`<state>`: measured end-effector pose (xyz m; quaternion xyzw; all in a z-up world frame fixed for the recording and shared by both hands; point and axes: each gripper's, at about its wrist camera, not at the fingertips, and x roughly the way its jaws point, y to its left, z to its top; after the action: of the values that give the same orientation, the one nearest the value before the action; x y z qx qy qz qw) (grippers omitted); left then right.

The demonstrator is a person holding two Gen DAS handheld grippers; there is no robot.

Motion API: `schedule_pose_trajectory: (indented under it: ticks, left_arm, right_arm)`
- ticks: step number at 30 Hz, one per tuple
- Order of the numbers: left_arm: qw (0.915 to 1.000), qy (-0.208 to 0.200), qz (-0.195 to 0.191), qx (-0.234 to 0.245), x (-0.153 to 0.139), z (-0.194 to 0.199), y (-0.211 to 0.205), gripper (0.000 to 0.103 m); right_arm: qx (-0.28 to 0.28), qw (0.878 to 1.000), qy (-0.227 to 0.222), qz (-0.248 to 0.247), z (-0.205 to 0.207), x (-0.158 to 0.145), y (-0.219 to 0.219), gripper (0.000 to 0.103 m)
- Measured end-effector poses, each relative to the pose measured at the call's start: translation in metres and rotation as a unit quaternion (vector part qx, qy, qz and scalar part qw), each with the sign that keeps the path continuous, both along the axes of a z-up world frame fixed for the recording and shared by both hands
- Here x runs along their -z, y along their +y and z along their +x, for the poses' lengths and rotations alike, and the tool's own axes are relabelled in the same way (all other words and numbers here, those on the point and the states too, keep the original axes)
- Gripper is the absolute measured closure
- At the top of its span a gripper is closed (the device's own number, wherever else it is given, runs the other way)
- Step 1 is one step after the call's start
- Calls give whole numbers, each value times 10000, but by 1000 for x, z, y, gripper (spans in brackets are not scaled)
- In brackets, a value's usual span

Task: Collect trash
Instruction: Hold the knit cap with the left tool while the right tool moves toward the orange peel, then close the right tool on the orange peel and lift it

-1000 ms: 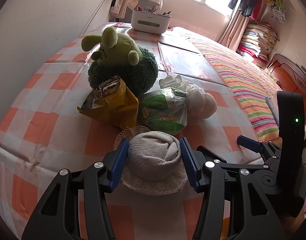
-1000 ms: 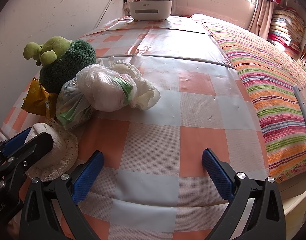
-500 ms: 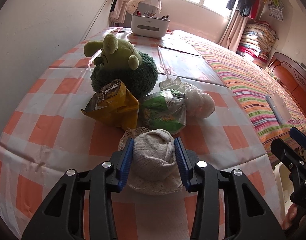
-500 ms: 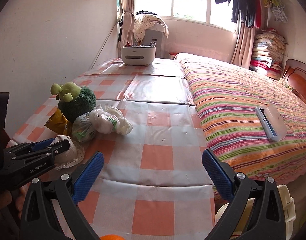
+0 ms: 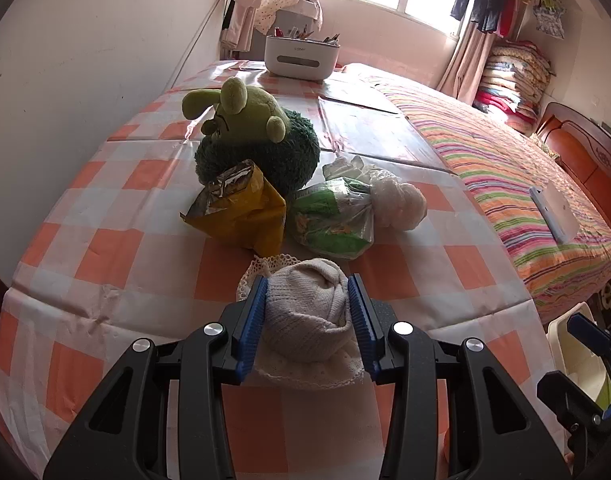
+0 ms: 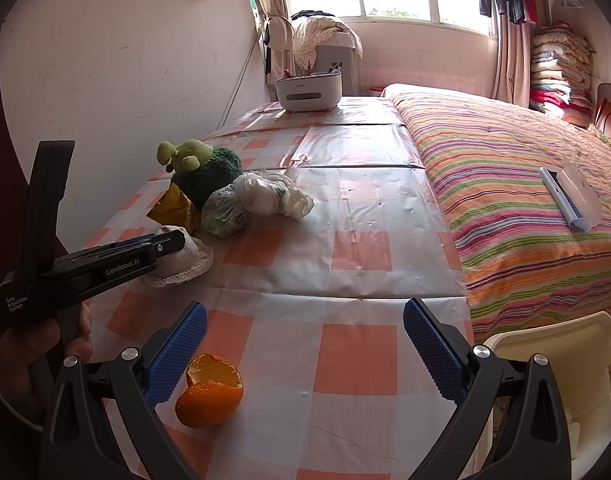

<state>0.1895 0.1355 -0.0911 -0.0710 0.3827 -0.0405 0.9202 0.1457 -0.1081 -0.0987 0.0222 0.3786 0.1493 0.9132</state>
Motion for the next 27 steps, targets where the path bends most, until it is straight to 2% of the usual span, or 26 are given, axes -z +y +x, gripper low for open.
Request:
schedule_pose_trajectory:
  ticks: [6, 13, 14, 19, 20, 23, 27]
  left_arm:
    - [10000, -34, -11, -15, -4, -5, 4, 63]
    - [9999, -102, 16, 4, -9, -15, 5, 63]
    - [9999, -109, 23, 13, -10, -16, 4, 63]
    - [9999, -157, 42, 44, -14, -21, 3, 63]
    - [9998, -170, 50, 57, -15, -23, 2, 63]
    - [9997, -218, 68, 74, -19, -26, 0, 63]
    - [9994, -324, 85, 101, -24, -31, -3, 63]
  right_arm:
    - [-596, 9979, 164, -171, -25, 14, 27, 7]
    - [-787, 9959, 317, -322, -35, 28, 36, 9]
    - [-818, 9955, 331, -352, -36, 30, 37, 12]
    - [-928, 9933, 543, -429, -35, 40, 38, 46]
    - [-968, 9926, 598, -420, -34, 42, 39, 49]
    - [-1023, 9923, 555, -422, -35, 42, 38, 69]
    - [-1027, 9927, 542, -329, -36, 40, 35, 74]
